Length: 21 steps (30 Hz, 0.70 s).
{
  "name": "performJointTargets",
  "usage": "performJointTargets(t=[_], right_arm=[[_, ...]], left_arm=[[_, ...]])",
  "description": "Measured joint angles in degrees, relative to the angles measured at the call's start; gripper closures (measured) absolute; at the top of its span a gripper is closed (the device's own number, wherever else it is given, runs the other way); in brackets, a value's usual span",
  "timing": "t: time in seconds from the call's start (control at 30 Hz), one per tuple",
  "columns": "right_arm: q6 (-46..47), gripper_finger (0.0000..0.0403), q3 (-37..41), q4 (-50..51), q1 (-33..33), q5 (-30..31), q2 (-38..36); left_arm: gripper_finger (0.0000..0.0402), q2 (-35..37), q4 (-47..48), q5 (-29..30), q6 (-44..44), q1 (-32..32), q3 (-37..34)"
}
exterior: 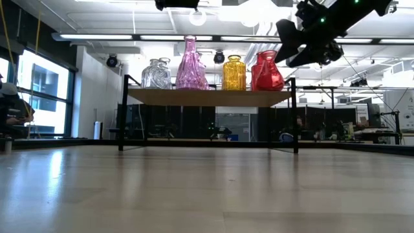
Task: Sort vases onto shelf
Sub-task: Put the red vase on the shelf aligned with the other red vase, then put the yellow vase on the shelf aligned with the other yellow vase
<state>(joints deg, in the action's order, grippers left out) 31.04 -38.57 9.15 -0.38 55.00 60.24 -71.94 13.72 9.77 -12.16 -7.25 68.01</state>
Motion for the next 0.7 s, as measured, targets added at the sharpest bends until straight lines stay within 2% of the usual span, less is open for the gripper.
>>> performJointTargets(t=[0.4,0.6,0.7], right_arm=[[-0.7,0.0176,0.02,-0.81,0.0,0.07,-0.2],[-4.25,0.0176,0.02,0.0,0.42,0.29,-5.49],[-5.61,0.0176,0.02,2.82,0.96,-2.3,-10.12]], left_arm=[[0.0282,0.0,0.02,0.0,0.0,0.0,0.0],[0.0282,0.0,0.0,-0.01,0.0,0.0,0.0],[0.0282,0.01,0.0,0.01,0.0,0.0,0.0]])
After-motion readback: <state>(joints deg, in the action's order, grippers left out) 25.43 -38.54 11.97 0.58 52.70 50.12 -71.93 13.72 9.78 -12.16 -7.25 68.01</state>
